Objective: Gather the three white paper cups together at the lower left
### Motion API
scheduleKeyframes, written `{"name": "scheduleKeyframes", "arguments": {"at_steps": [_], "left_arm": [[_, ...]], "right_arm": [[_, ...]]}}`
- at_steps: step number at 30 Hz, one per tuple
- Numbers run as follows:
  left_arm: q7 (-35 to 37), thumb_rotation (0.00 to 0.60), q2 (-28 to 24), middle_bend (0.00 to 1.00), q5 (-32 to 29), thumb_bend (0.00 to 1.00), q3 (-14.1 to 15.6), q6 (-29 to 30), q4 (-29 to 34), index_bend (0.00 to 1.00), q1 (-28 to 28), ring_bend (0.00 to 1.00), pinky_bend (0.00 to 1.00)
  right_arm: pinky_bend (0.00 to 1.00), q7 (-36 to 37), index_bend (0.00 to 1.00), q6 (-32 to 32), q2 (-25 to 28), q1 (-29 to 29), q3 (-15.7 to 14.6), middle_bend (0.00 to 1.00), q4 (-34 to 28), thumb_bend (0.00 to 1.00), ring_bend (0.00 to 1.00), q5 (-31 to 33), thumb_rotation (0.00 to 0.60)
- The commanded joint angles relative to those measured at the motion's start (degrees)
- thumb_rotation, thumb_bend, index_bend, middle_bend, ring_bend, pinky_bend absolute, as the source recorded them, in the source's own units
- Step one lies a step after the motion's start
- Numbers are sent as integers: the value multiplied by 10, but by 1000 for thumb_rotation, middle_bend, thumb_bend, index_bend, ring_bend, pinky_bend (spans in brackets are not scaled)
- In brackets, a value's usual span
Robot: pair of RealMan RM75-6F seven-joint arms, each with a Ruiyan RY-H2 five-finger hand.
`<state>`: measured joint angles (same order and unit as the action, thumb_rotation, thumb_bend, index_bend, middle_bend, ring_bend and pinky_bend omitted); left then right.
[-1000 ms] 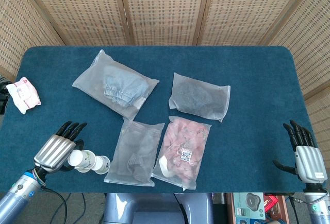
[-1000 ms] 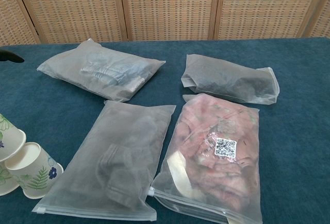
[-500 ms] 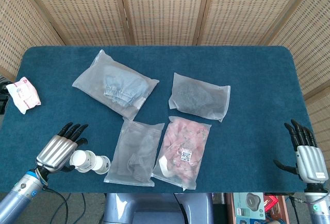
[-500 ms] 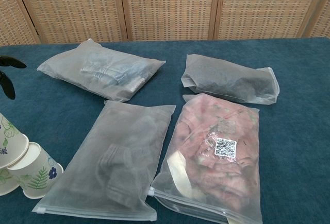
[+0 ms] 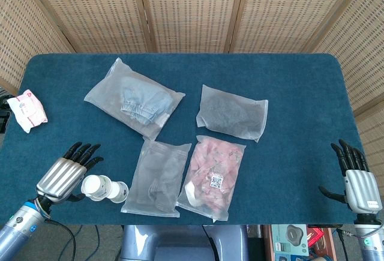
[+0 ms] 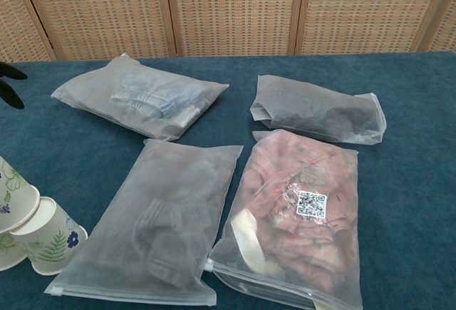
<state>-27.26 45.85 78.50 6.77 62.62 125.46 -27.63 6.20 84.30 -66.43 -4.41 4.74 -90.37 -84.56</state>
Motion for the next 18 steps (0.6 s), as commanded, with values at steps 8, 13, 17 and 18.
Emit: {"name": "scheduleKeyframes", "arguments": {"at_steps": [8,13,17,18], "left_arm": [[147,600,-66,0,131,148,5,85,22,159,57,0,0],[108,600,13,0,127,181,-18,205,-46,9,126,0,0],[48,600,54,0,125,183,-12,222,-59,0,154,0,0],[38,600,65,0,128,183,-11,228,-63,0,161,0,0]], "right_arm": [[0,-2,0,1,1,0,-1,0,-3,94,0,-3,600],[0,-6,0,2,0,0,-4,0,-4,94,0,-9,600],[0,-12,0,3,-1,-1,-5,0,-5,94,0,-12,600],[0,-14,0,3,-2,-1,-5,0,-6,94,0,-13,600]]}}
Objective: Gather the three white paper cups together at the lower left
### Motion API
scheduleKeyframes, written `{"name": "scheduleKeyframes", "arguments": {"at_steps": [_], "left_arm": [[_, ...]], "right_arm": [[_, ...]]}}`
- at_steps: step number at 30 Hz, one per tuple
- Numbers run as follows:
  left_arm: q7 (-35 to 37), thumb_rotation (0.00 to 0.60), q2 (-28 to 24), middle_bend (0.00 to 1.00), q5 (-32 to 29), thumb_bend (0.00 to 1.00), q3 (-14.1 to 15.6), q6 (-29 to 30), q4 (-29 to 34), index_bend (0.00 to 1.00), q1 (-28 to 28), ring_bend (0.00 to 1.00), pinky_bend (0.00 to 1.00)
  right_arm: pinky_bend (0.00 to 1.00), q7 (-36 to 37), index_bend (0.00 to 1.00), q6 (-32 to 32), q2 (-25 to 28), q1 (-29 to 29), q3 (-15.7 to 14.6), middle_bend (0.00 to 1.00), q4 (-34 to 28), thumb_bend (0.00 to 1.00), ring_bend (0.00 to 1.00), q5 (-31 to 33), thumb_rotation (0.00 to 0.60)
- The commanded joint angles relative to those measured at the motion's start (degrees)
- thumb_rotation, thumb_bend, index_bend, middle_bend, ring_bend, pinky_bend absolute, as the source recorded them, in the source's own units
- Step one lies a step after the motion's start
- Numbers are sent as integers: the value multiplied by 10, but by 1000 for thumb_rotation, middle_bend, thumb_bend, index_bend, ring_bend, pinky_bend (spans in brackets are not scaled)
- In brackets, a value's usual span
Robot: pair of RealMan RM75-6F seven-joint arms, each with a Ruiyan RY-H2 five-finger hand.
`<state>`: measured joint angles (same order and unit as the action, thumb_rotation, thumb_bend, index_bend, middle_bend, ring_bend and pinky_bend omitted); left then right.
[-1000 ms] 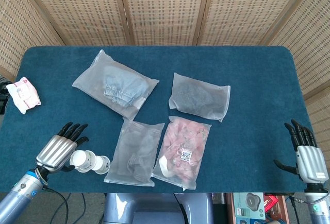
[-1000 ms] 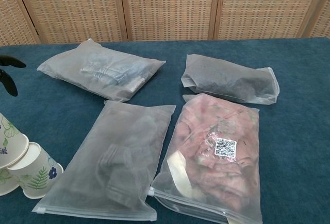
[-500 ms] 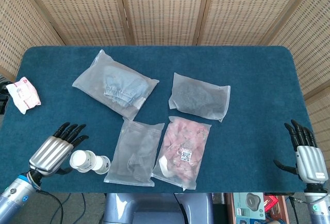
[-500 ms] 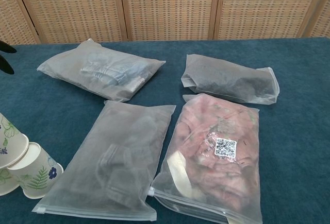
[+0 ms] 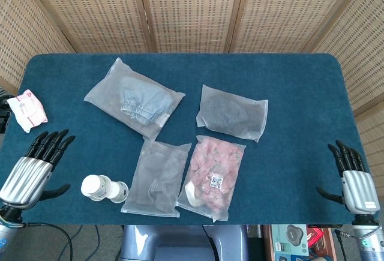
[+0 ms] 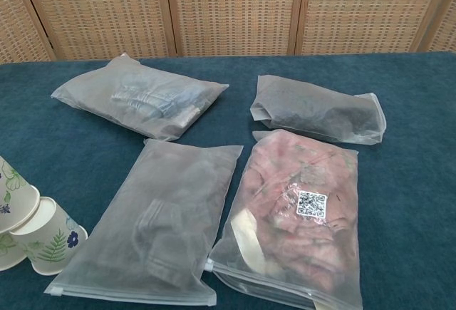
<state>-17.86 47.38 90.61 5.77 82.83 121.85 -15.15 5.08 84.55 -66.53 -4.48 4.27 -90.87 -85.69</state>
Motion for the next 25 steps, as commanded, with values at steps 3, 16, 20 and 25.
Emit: {"name": "scheduleKeyframes", "arguments": {"at_steps": [3,16,20,25], "left_arm": [[-78,600,93,0,15,184,-3,50,-45,0,58,0,0],[-88,600,160,0,9,184,7,64,-85,0,103,0,0],[-106,600,158,0,18,184,6,76,-74,0,113,0,0],[-107,600,158,0,26,184,7,75,-74,0,119,0,0]], "right_arm": [[0,-11,0,1,-2,-1,-3,0,-2,94,0,-7,600],[0,-35,0,1,-11,-4,-6,0,-3,93,0,-12,600],[0,-39,0,1,-12,-4,-6,0,-5,94,0,-12,600],[0,-43,0,2,-13,-4,-8,0,-5,93,0,-15,600]]}}
